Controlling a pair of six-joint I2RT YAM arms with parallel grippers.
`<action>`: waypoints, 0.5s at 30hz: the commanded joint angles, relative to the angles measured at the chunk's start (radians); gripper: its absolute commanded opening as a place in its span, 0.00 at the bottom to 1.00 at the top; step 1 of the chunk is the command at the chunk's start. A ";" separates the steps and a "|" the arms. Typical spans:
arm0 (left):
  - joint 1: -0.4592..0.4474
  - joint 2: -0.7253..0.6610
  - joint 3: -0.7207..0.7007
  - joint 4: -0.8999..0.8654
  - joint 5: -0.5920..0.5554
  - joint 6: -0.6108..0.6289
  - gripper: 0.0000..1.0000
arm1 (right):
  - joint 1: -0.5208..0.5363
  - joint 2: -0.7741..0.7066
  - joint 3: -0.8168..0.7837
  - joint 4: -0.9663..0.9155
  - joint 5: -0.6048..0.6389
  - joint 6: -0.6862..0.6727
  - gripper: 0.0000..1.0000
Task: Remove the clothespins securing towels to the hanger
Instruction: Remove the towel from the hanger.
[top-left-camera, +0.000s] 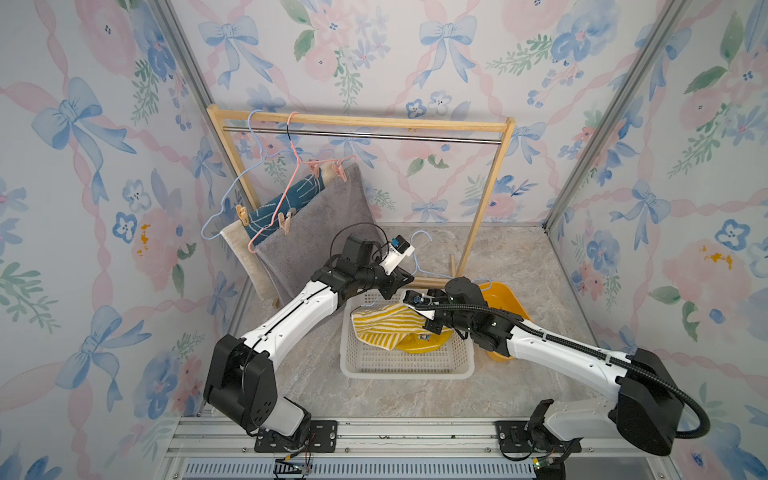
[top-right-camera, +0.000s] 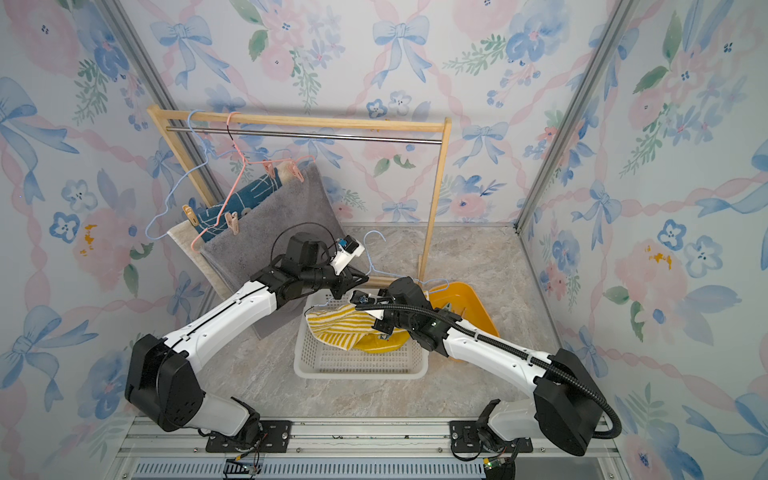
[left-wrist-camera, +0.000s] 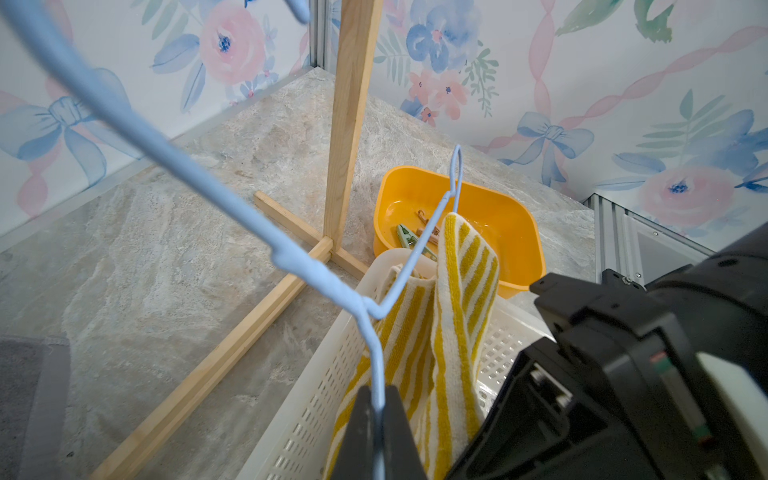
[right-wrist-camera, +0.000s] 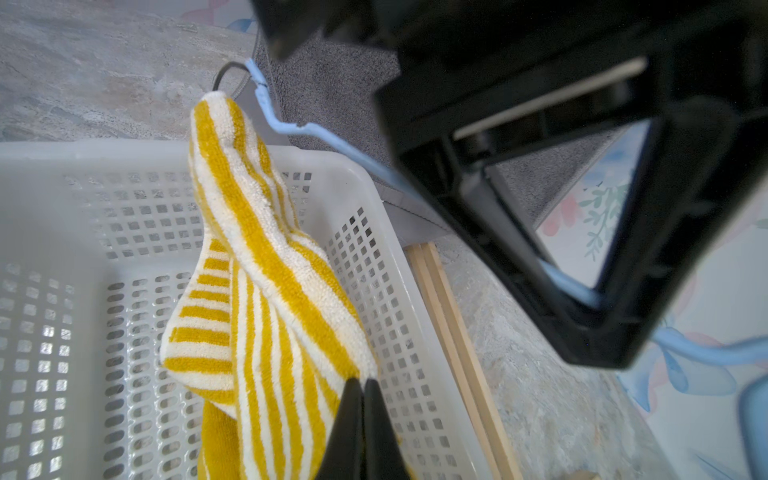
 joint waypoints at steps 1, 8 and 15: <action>-0.002 0.017 0.009 -0.007 0.012 -0.003 0.00 | 0.017 -0.077 0.037 0.006 0.013 0.022 0.00; -0.002 0.031 0.019 -0.009 -0.035 0.004 0.00 | 0.037 -0.215 0.093 -0.083 0.010 0.028 0.00; 0.029 0.037 0.061 -0.011 -0.037 -0.002 0.00 | 0.040 -0.317 0.172 -0.173 0.001 0.027 0.00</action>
